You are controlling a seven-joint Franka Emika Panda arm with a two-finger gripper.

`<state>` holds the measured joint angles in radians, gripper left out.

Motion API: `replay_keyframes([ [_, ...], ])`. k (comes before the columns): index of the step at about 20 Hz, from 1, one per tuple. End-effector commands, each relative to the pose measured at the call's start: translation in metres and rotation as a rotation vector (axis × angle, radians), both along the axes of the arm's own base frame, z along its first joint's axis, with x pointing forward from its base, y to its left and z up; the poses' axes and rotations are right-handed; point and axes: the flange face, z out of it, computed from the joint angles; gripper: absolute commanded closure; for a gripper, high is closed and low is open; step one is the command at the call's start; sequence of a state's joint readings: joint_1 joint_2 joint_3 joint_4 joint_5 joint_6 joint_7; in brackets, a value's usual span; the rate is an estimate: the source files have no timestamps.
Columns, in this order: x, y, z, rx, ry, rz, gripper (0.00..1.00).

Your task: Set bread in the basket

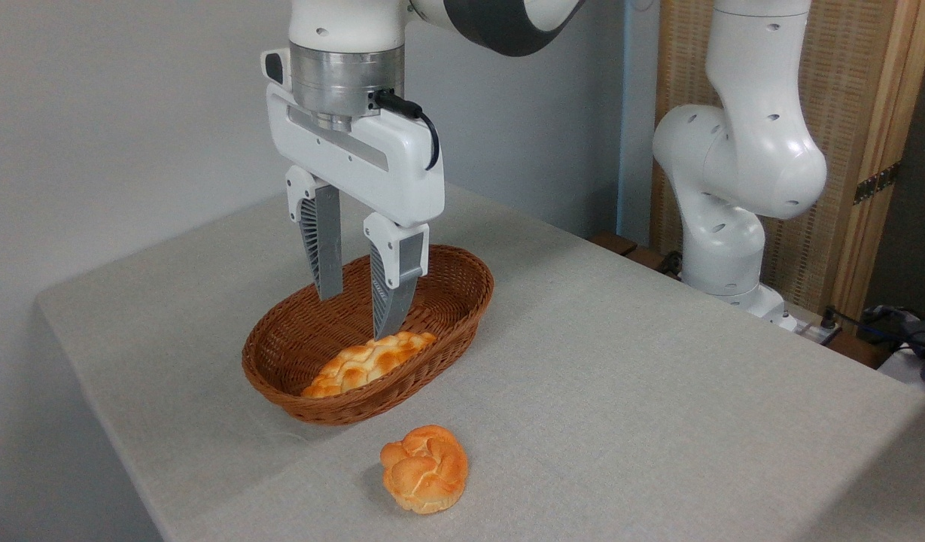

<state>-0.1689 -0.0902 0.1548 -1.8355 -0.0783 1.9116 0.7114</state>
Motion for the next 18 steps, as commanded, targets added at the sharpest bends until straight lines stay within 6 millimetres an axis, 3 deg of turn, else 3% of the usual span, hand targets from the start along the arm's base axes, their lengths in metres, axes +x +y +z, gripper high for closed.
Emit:
replay_keyframes([
  [1, -0.002, 0.001, 0.006, 0.005, 0.005, 0.01, 0.0],
  [15, -0.003, 0.01, 0.009, 0.003, -0.003, 0.024, 0.0],
  [18, -0.002, 0.022, 0.008, 0.002, -0.009, 0.042, 0.0],
])
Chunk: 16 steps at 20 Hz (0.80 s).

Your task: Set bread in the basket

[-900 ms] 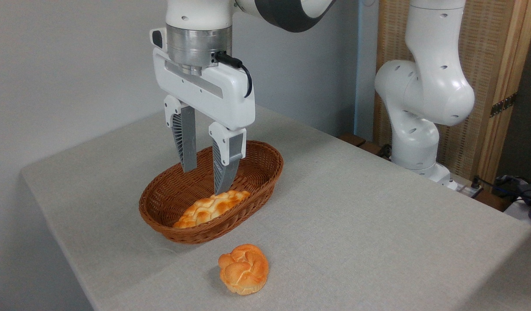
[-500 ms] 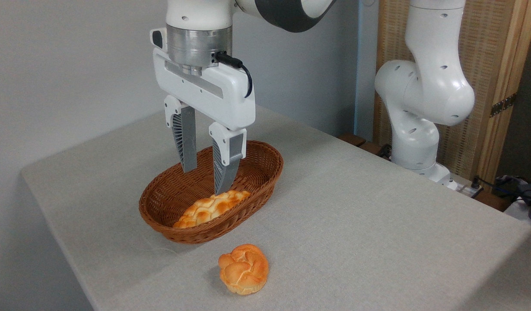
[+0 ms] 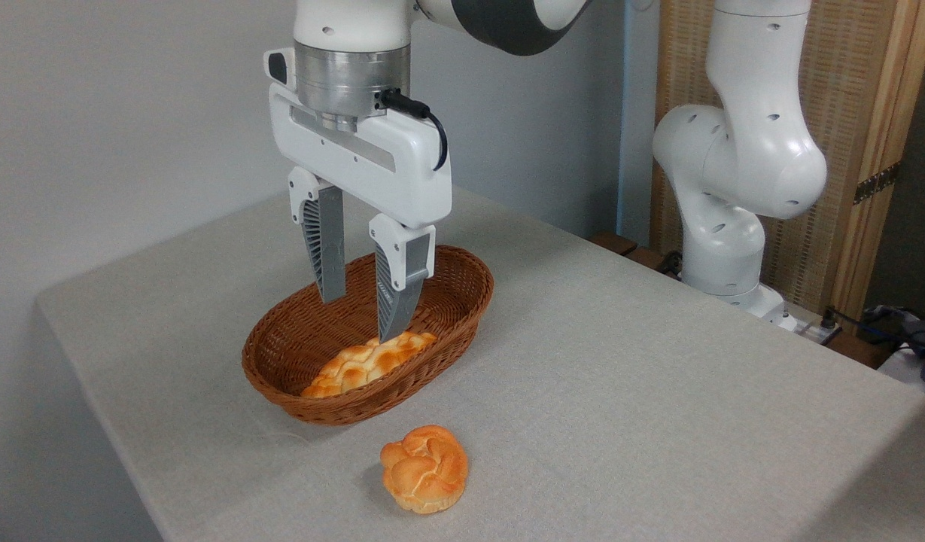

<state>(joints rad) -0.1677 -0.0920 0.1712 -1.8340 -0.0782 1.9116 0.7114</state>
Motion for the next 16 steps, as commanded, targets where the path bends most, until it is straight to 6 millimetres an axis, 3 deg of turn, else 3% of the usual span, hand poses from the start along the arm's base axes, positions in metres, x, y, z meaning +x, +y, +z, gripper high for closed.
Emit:
replay_keyframes([
  [1, -0.001, 0.014, 0.007, 0.006, -0.01, 0.026, 0.0],
  [7, 0.002, 0.04, -0.003, 0.008, -0.034, 0.065, 0.0],
  [16, 0.005, 0.043, -0.039, 0.012, -0.057, 0.078, 0.0],
])
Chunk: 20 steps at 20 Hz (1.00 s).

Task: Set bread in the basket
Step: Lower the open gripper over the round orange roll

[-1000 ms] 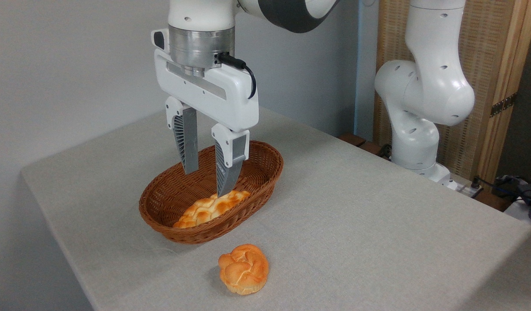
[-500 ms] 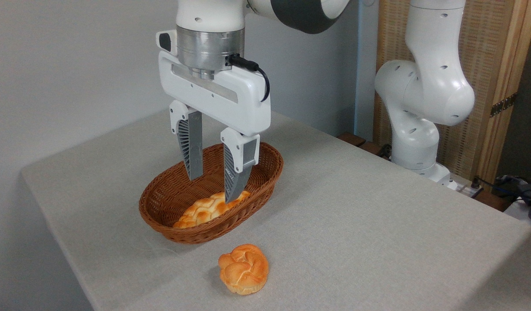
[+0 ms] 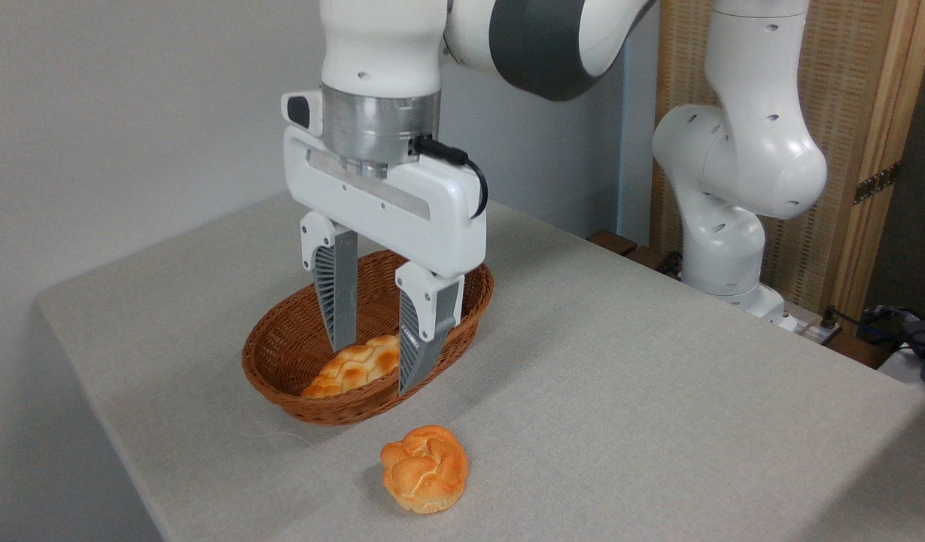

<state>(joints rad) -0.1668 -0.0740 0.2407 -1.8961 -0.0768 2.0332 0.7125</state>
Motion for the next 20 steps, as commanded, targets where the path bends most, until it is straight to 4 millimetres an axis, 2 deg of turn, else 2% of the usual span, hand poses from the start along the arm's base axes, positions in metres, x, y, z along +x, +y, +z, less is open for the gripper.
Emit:
replay_keyframes([
  [1, -0.004, 0.004, -0.014, 0.01, -0.015, 0.001, 0.0],
  [3, -0.004, 0.012, -0.023, 0.009, 0.002, 0.015, 0.0],
  [12, -0.001, 0.01, -0.075, 0.037, 0.065, -0.043, 0.0],
  [20, 0.006, 0.01, -0.105, 0.057, 0.112, -0.093, 0.0],
])
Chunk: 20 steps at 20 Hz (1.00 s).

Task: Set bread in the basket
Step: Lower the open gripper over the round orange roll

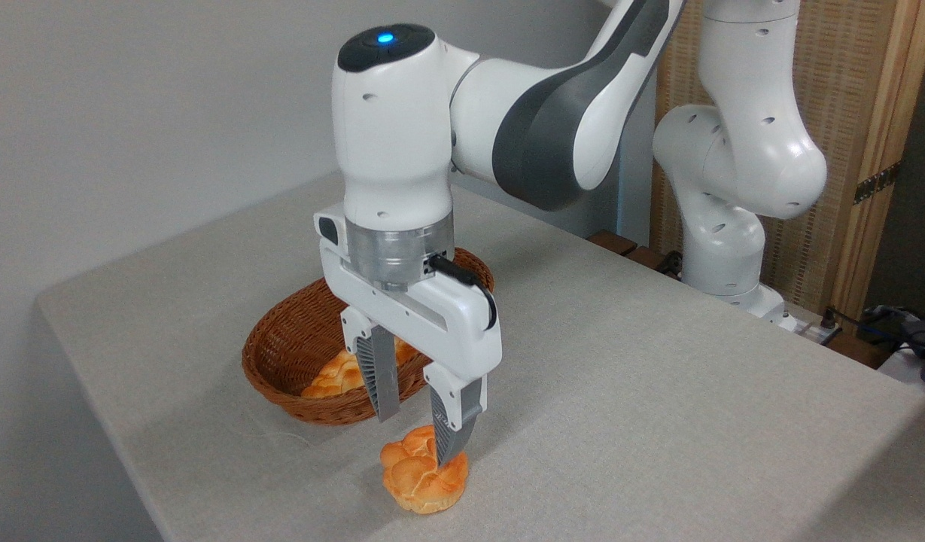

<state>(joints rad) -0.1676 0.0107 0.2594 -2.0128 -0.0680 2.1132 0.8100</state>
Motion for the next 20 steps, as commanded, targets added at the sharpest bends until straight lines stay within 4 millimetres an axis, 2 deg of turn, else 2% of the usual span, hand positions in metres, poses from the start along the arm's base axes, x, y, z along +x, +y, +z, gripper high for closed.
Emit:
replay_keyframes([
  [1, 0.005, 0.003, -0.013, 0.033, -0.013, -0.026, 0.0],
  [8, 0.012, 0.007, -0.034, 0.058, 0.005, -0.064, 0.0],
  [14, 0.012, 0.007, -0.037, 0.059, 0.011, -0.064, 0.01],
  [15, 0.012, 0.007, -0.036, 0.058, 0.008, -0.063, 0.1],
  [17, 0.012, 0.006, -0.036, 0.056, 0.01, -0.062, 0.37],
  [18, 0.012, 0.007, -0.036, 0.056, 0.01, -0.061, 0.43],
  [20, 0.012, 0.007, -0.035, 0.056, 0.008, -0.059, 0.45],
])
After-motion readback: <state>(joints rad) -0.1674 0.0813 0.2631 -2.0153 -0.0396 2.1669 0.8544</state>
